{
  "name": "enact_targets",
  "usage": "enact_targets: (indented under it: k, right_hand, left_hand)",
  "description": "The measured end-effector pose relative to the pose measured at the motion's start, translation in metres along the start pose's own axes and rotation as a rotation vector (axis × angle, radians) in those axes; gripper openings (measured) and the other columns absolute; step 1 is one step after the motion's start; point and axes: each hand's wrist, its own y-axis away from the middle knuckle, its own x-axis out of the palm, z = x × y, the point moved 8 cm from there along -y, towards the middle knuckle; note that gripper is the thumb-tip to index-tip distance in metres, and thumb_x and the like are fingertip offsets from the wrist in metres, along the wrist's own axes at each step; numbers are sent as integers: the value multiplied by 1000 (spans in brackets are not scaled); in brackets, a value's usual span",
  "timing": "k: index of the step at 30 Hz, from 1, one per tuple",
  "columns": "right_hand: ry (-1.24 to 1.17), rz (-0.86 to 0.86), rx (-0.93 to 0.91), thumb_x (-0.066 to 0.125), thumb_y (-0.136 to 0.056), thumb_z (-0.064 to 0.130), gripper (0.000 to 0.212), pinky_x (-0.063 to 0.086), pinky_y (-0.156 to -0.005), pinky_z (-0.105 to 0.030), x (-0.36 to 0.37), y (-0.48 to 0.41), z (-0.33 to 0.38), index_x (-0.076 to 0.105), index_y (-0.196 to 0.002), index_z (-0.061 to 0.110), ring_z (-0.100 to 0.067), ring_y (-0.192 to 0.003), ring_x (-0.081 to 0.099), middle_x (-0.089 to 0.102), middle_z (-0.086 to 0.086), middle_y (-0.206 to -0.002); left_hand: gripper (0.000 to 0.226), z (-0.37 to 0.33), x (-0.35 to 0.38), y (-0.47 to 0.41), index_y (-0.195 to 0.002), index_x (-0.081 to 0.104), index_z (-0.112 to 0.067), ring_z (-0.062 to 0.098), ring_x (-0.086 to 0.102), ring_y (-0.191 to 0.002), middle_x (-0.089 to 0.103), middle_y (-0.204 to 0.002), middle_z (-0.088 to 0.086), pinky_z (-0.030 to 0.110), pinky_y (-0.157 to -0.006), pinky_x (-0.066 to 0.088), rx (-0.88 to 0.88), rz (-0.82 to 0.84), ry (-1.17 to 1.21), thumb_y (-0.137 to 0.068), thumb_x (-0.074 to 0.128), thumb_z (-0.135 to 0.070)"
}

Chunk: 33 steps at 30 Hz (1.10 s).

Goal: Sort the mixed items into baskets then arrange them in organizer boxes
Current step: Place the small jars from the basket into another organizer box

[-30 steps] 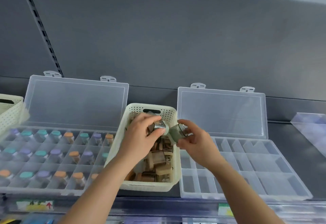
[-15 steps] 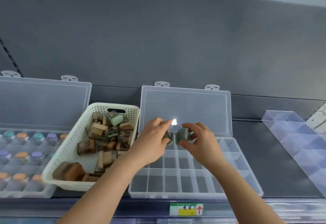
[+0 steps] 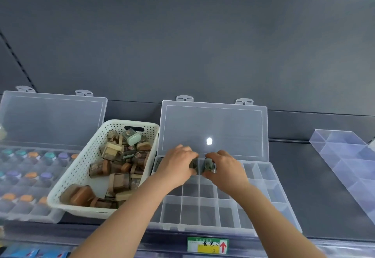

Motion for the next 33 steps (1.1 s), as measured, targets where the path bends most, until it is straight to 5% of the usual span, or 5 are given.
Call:
enact_targets:
  k: [16, 24, 29, 33]
  right_hand:
    - [24, 11, 13, 63, -86, 31, 38, 50, -83, -30, 4, -7, 6, 60, -122, 17, -21, -104, 57, 54, -1, -118]
    - [-132, -100, -340, 65, -86, 31, 31, 49, -82, -27, -8, -3, 111, 67, -116, 20, -16, -97, 57, 63, 2, -106]
    - [-71, 34, -588, 59, -87, 34, 30, 46, -88, -32, 24, 5, 187, 66, -114, 21, -18, -104, 51, 65, 1, -106]
    - [157, 160, -648, 58, -86, 32, 31, 43, -93, -37, 62, 5, 219, 60, -113, 16, -22, -106, 47, 60, -2, -109]
  left_hand:
    - [32, 8, 0, 6, -121, 65, -16, 17, 47, -110, 58, -122, -2, 31, -91, 38, 83, -2, -29, -92, 60, -30]
    - [33, 67, -76, 62, -123, 62, -25, 10, 47, -113, 58, -120, -10, 26, -95, 36, -73, -184, -52, -91, 60, -31]
    - [32, 149, -79, 122, -121, 61, -24, 17, 53, -113, 58, -125, -4, 37, -96, 45, -416, 209, -188, -89, 61, -29]
    - [33, 176, -67, 152, -118, 60, -17, 22, 55, -107, 57, -120, 3, 39, -91, 50, -503, 412, -225, -85, 55, -13]
